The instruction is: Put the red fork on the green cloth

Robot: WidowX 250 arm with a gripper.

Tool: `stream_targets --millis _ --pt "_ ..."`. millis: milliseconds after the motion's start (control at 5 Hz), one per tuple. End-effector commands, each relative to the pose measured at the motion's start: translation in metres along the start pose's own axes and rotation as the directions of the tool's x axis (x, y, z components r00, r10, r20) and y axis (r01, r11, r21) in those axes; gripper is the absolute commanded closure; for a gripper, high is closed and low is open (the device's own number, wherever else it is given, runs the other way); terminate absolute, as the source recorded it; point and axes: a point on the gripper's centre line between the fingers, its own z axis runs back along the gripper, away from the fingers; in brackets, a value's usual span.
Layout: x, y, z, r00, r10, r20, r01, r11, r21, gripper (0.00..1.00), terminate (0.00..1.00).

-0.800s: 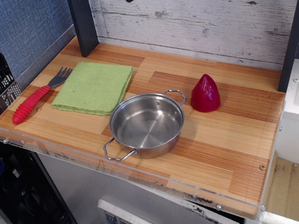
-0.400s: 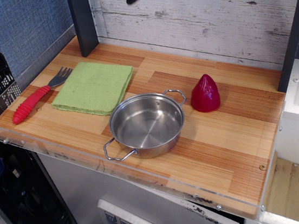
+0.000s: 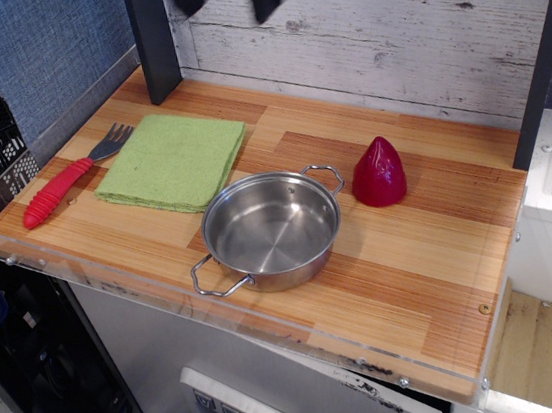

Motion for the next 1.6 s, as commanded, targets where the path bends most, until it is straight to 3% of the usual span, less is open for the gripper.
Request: stream_targets --millis 0,200,400,800,1400 --pt "-0.030 0.098 -0.011 1.000 -0.010 0.029 0.007 0.995 0.101 0.00 0.00" --pt "-0.040 0.145 -0.034 0.998 0.051 -0.021 -0.048 0.988 0.144 0.00 0.00" --pt "-0.043 0.165 -0.062 0.993 0.088 -0.080 -0.074 0.985 0.158 0.00 0.00" --pt "-0.057 0.161 -0.095 0.982 0.127 -0.139 -0.110 0.986 0.126 0.00 0.00" --pt "-0.071 0.162 -0.117 0.968 0.143 -0.208 -0.121 0.986 0.113 0.00 0.00"
